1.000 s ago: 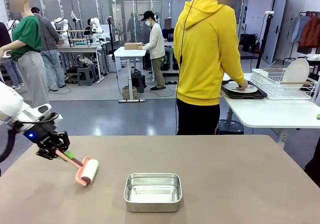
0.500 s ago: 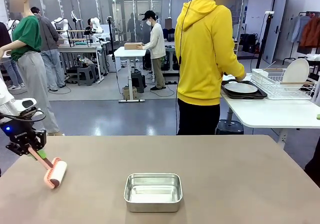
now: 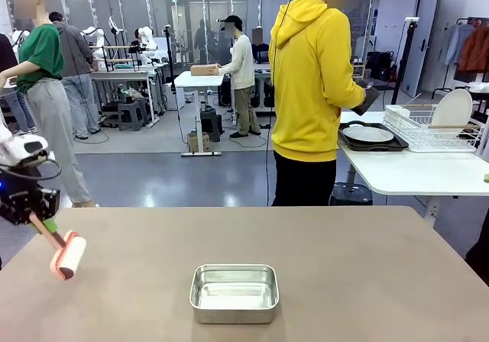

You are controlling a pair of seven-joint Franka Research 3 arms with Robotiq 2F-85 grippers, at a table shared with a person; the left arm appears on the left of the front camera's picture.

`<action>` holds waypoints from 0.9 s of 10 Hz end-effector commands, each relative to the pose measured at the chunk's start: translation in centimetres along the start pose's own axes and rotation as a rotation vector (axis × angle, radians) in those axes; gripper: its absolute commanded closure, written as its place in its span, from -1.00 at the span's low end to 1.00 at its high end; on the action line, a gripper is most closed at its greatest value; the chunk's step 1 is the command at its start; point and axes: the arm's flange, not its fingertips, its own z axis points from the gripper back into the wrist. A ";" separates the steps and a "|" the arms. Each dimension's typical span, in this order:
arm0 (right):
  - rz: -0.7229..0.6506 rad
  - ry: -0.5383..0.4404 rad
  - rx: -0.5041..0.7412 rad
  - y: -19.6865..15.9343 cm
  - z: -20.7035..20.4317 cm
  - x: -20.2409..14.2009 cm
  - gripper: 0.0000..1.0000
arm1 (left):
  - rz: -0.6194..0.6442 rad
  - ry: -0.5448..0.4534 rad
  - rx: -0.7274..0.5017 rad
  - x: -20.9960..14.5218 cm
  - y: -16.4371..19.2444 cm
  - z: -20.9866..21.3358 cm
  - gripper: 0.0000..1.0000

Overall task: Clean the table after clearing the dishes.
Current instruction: When the right (or left) Handle tray is removed, use the right hand (or left hand) to clean the right (or left) side of the table with the Lint Roller.

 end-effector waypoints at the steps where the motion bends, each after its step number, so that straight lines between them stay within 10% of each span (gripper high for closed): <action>1: 0.006 0.009 -0.007 0.1 0.2 -0.2 -1.00 | -0.123 -0.059 -0.041 -2.7 -2.7 4.4 0.56; 9: 0.006 0.009 -0.007 0.1 0.2 -0.2 -1.00 | -0.113 -0.074 -0.016 -2.1 -3.6 5.5 0.56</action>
